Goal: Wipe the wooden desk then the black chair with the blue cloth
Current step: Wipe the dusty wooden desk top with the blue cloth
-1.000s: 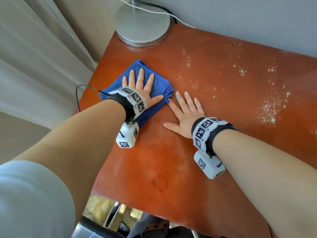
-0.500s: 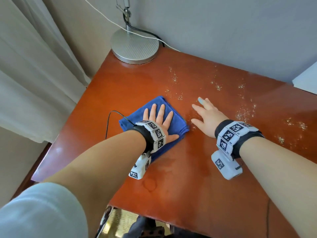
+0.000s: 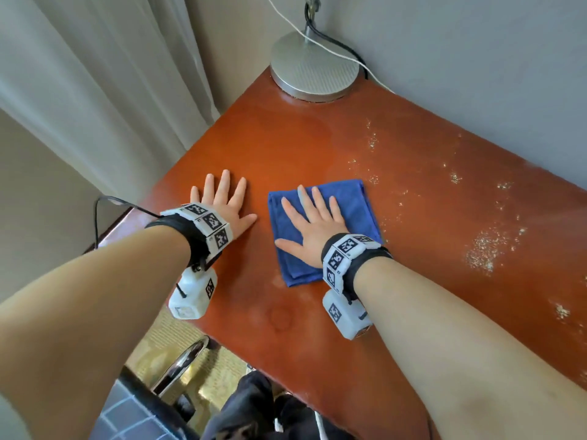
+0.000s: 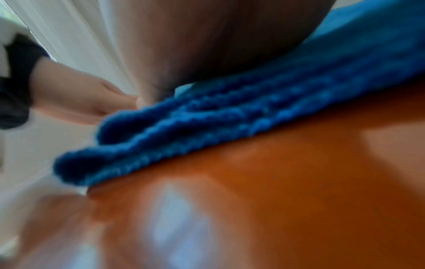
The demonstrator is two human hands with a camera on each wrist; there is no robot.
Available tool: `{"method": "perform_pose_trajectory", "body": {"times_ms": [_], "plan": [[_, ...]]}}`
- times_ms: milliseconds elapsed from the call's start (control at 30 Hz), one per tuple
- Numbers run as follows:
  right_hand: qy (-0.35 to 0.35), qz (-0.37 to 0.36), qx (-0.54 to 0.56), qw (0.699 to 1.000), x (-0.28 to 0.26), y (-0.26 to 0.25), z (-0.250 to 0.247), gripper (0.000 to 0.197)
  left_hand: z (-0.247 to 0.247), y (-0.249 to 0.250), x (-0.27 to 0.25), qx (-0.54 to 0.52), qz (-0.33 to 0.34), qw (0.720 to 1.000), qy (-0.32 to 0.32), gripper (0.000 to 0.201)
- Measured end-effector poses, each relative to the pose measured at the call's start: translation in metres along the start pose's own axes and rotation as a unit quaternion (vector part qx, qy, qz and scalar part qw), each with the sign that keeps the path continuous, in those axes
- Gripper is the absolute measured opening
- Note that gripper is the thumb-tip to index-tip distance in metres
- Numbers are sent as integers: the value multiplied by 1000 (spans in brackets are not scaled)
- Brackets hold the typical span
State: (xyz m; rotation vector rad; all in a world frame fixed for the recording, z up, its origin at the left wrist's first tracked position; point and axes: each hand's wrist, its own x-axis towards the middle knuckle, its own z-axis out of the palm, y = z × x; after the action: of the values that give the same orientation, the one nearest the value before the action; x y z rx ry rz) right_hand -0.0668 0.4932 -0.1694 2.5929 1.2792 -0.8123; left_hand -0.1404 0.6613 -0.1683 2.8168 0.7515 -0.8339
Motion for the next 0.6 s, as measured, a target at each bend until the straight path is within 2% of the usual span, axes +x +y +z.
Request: {"method": "perform_pose_trajectory", "body": {"times_ms": [133, 267, 367, 433, 600], "plan": [[11, 52, 18, 998, -6, 19, 9, 78, 5, 13, -4, -12, -13, 1000, 19, 71], [-9, 126, 23, 992, -32, 51, 16, 78, -2, 32, 0, 29, 25, 999, 12, 71], [-33, 118, 11, 992, -53, 58, 26, 78, -5, 59, 0, 45, 52, 998, -5, 75], [-37, 102, 5, 994, -56, 50, 30, 78, -4, 73, 1, 32, 41, 999, -9, 77], [-1, 61, 1, 998, -31, 48, 22, 78, -3, 78, 5, 17, 21, 1000, -10, 76]]}}
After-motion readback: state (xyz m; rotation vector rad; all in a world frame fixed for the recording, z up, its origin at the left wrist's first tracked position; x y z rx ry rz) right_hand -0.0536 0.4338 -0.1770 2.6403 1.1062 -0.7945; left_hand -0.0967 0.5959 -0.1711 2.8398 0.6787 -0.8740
